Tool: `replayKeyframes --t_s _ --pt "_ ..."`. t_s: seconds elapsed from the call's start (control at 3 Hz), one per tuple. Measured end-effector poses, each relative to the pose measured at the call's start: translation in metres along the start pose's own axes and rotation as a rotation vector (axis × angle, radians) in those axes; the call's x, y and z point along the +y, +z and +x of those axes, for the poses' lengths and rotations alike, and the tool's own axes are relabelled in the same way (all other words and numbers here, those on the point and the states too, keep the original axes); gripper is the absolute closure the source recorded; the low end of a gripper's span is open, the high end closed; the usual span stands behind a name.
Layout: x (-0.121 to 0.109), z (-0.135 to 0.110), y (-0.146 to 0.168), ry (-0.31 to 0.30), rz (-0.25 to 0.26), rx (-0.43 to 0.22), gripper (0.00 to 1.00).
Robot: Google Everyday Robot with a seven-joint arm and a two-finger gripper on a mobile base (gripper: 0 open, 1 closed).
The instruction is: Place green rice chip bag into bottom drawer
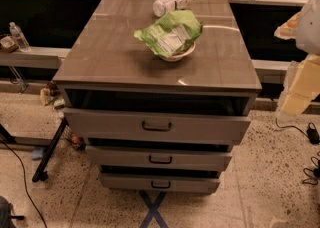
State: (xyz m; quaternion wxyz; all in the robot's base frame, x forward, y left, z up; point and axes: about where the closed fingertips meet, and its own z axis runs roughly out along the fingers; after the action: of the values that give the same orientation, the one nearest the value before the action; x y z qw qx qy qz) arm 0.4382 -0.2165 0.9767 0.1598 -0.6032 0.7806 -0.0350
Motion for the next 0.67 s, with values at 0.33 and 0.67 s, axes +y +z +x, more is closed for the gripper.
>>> replayKeyframes --t_s 0.33,0.67 --pt "-0.0033 -0.0020 0.0000 -0.007 0.005 -0.003 0.00" --pt "-0.0099 -0.0062 0.0003 -0.023 0.013 -0.009 0.00"
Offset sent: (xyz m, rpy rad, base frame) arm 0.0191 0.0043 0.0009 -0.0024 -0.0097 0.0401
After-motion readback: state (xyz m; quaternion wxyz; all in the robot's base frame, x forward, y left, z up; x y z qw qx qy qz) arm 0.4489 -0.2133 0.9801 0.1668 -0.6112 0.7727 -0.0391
